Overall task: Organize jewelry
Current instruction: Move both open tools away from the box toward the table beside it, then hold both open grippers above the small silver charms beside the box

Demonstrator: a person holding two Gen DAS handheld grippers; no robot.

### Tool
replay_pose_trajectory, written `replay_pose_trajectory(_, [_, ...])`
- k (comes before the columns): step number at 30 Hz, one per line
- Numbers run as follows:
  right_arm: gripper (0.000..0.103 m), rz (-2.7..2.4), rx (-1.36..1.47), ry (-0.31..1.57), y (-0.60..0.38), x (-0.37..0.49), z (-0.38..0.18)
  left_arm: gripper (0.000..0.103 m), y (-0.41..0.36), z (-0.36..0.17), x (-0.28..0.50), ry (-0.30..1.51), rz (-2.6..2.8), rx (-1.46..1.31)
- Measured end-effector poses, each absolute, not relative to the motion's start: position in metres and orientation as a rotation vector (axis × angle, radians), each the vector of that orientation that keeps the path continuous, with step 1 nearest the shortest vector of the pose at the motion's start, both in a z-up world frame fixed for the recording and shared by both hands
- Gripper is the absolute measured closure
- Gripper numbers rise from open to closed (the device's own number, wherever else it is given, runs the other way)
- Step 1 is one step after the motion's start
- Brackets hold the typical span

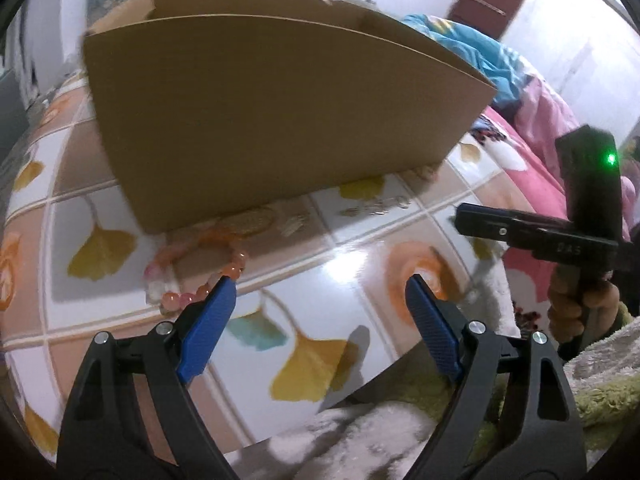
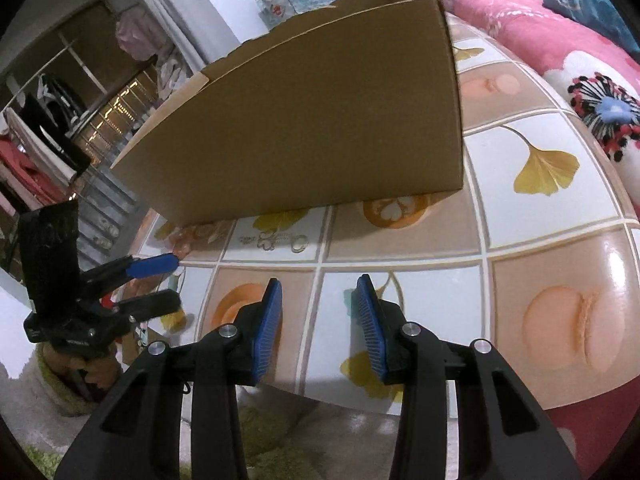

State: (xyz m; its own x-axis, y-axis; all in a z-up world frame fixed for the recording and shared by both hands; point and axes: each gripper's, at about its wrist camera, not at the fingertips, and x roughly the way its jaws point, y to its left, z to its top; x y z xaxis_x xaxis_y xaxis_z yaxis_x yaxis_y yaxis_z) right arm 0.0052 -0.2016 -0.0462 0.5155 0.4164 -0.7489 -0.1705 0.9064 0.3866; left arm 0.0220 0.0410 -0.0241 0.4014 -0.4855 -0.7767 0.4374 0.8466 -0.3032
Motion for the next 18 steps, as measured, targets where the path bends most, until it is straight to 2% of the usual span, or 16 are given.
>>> replay_pose_trajectory(12, [0.065, 0.336, 0.405, 0.899, -0.220, 0.023, -0.033, 0.021, 0.041, 0.016, 0.032, 0.847, -0.631, -0.091])
replay_pose_trajectory(18, [0.065, 0.351, 0.415, 0.843, -0.221, 0.038, -0.022, 0.021, 0.041, 0.024, 0.046, 0.833, -0.609, -0.121])
